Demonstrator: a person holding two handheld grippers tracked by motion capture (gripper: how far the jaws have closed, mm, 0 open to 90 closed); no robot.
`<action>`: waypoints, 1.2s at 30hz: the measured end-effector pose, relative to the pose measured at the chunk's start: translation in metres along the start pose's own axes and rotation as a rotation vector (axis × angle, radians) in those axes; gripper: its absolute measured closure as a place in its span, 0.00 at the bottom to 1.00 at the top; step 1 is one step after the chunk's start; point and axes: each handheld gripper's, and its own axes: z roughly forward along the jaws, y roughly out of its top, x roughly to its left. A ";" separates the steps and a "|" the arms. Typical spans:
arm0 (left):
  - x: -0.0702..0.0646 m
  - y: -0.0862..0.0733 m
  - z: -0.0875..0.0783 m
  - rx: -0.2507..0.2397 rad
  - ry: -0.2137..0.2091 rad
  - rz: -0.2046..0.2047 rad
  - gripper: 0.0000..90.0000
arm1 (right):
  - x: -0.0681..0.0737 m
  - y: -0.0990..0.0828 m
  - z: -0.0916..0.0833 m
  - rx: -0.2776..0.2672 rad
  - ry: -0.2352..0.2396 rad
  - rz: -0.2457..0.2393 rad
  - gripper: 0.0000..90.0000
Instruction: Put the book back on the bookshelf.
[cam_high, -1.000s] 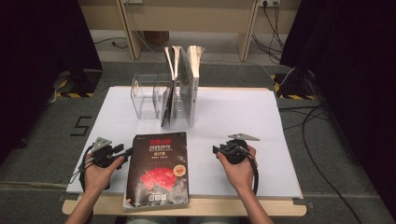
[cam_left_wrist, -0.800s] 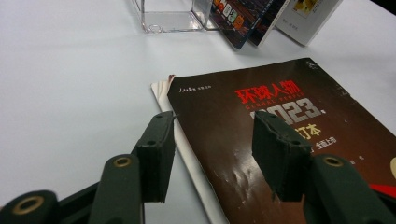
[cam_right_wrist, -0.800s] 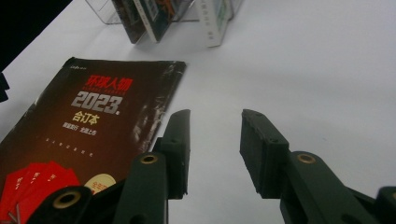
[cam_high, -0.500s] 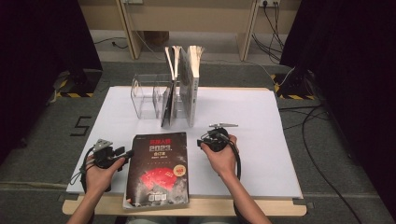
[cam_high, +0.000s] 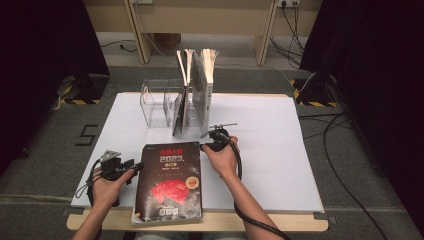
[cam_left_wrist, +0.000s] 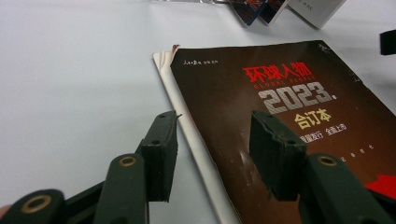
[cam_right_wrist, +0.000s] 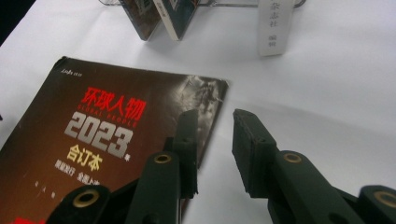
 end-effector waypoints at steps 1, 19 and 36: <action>0.000 0.000 0.000 0.000 0.000 0.000 0.57 | 0.000 0.002 0.003 0.003 -0.002 -0.011 0.80; 0.001 -0.004 0.005 0.031 -0.013 -0.016 0.57 | -0.001 0.014 0.031 0.007 -0.020 0.010 0.76; 0.002 -0.007 0.006 0.059 -0.003 -0.010 0.65 | -0.003 0.021 0.042 -0.007 -0.045 -0.003 0.85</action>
